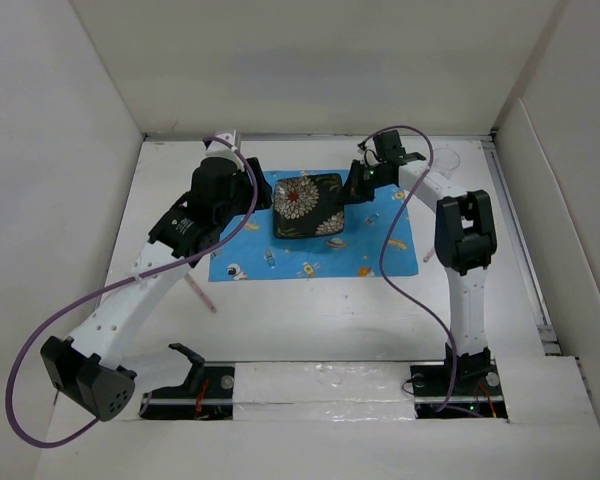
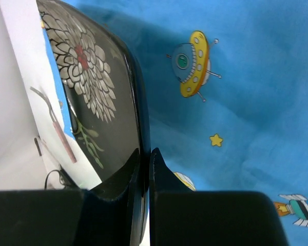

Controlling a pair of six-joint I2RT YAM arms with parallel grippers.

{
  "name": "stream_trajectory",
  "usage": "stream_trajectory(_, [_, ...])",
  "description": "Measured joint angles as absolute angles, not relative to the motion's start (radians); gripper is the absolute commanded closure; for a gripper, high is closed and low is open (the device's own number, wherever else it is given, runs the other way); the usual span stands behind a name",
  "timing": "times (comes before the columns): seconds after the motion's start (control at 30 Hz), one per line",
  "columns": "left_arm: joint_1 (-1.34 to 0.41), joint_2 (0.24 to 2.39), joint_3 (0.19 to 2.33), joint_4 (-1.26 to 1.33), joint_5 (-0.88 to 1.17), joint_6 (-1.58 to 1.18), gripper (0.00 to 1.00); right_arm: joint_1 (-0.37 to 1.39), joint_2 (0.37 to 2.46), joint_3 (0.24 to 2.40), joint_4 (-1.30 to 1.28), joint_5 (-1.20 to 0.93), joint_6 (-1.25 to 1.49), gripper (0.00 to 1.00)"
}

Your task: Set the dinner table for one person

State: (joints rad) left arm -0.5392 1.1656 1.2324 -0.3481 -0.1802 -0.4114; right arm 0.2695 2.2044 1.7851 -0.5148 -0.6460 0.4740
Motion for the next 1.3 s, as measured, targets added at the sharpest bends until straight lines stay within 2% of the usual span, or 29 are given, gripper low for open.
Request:
stream_trajectory(0.53, [-0.539,1.166,1.189,-0.333,-0.175,-0.413,0.47,0.268,2.271,1.803,-0.574,-0.687,0.445,1.0])
stream_trajectory(0.63, [-0.539,1.166,1.184,-0.333,-0.172,-0.417,0.48,0.268,2.284,1.791,-0.577,-0.676,0.437,0.88])
stream_trajectory(0.67, [-0.539,1.166,1.184,-0.333,-0.172,-0.419,0.48,0.268,2.286,1.785,-0.577,-0.682,0.441,0.78])
stream_trajectory(0.77, [-0.539,1.166,1.183,-0.332,-0.17,-0.423,0.48,0.268,2.286,1.784,-0.578,-0.69,0.44,0.57])
stream_trajectory(0.83, [-0.539,1.166,1.176,-0.326,-0.169,-0.427,0.48,0.269,2.286,1.784,-0.588,-0.684,0.431,0.49])
stream_trajectory(0.97, [-0.539,1.166,1.169,-0.326,-0.168,-0.427,0.48,0.27,2.279,1.784,-0.629,-0.645,0.413,0.42])
stream_trajectory(1.1, [-0.539,1.166,1.169,-0.324,-0.169,-0.427,0.5,0.266,2.227,1.785,-0.67,-0.56,0.402,0.41])
stream_trajectory(1.13, [-0.539,1.166,1.169,-0.325,-0.17,-0.427,0.51,0.263,2.204,1.785,-0.678,-0.538,0.398,0.42])
stream_trajectory(1.17, [-0.539,1.166,1.169,-0.324,-0.17,-0.427,0.54,0.256,2.178,1.785,-0.683,-0.516,0.395,0.52])
stream_trajectory(1.2, [-0.539,1.166,1.169,-0.324,-0.17,-0.427,0.59,0.247,2.15,1.787,-0.688,-0.496,0.391,0.68])
stream_trajectory(1.23, [-0.539,1.166,1.169,-0.324,-0.17,-0.426,0.85,0.242,2.137,1.789,-0.69,-0.487,0.391,1.0])
stream_trajectory(1.27, [-0.539,1.166,1.169,-0.324,-0.17,-0.424,0.86,0.22,2.096,1.797,-0.691,-0.462,0.389,1.0])
stream_trajectory(1.3, [-0.539,1.166,1.169,-0.324,-0.168,-0.426,0.95,0.198,2.066,1.799,-0.687,-0.437,0.391,1.0])
